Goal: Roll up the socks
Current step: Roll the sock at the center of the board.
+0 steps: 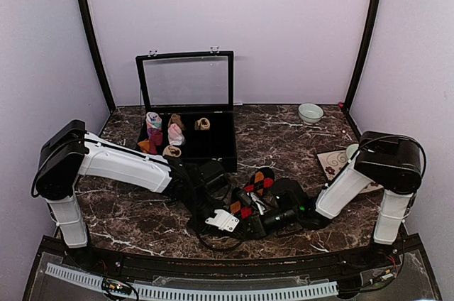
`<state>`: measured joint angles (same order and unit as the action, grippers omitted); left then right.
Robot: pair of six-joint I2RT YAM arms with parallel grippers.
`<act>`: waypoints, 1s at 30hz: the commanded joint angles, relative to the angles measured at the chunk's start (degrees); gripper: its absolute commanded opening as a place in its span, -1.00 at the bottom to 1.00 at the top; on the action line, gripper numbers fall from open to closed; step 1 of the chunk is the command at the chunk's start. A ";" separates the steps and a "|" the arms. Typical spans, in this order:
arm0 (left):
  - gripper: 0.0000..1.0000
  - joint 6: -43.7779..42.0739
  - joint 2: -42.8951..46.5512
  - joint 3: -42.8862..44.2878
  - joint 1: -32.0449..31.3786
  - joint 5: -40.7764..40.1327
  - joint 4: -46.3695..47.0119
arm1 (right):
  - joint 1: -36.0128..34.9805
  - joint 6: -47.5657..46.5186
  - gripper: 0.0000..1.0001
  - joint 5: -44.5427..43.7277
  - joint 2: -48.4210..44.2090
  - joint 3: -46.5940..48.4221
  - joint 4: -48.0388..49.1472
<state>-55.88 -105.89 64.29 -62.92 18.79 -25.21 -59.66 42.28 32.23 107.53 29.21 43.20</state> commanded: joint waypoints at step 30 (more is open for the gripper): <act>-1.00 2.86 -15.77 12.25 7.96 11.80 -18.37 | -2.53 -3.43 0.99 -24.33 -17.97 -14.54 -13.04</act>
<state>-53.87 -116.92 76.62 -55.42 32.21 -34.74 -59.79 38.44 19.20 90.98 19.00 41.45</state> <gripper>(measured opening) 0.008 0.983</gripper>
